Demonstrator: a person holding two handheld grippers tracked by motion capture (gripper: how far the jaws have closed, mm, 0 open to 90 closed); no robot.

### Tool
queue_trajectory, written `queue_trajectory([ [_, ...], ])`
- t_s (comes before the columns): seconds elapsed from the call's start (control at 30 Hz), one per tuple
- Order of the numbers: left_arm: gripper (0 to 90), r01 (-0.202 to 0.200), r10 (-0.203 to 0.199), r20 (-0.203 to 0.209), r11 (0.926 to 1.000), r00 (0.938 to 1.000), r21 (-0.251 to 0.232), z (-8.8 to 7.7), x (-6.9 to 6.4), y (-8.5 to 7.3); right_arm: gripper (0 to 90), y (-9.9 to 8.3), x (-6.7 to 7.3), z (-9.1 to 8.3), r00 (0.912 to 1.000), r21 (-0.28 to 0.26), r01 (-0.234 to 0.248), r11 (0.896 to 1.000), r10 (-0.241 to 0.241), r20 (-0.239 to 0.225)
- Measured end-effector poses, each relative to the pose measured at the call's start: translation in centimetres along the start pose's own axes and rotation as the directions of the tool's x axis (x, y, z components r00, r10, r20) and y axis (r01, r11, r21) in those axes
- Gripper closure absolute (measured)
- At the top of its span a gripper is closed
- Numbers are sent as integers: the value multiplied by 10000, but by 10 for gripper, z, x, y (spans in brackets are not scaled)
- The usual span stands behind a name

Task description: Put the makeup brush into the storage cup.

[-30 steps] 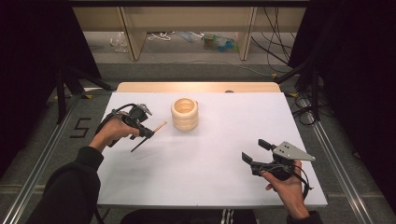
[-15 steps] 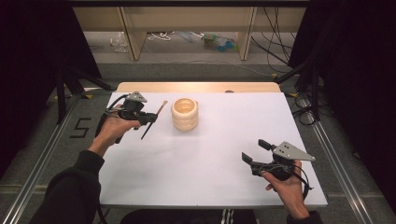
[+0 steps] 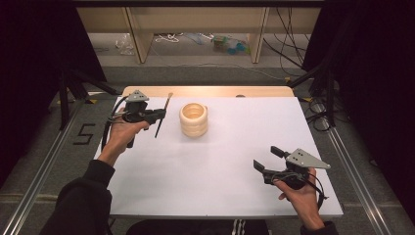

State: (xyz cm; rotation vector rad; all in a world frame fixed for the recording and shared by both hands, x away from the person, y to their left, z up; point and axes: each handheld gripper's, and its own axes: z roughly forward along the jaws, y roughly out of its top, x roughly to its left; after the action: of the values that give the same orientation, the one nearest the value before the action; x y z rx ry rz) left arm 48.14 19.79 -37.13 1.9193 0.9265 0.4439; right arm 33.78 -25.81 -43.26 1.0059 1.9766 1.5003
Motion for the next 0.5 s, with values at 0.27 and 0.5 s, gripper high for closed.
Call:
queue_trajectory([
  [0.27, 836, 468, -515, -425, 9934, 9978, -1046, 4, -2, 7, 188, 0, 0, 0, 9999, -9, -140, 9999, 139, -87],
  [0.5, 835, 429, -475, -300, 9894, 9984, -1389, 11, -7, 14, 184, 1, 0, -1, 10000, -49, -16, 10000, 16, -27],
])
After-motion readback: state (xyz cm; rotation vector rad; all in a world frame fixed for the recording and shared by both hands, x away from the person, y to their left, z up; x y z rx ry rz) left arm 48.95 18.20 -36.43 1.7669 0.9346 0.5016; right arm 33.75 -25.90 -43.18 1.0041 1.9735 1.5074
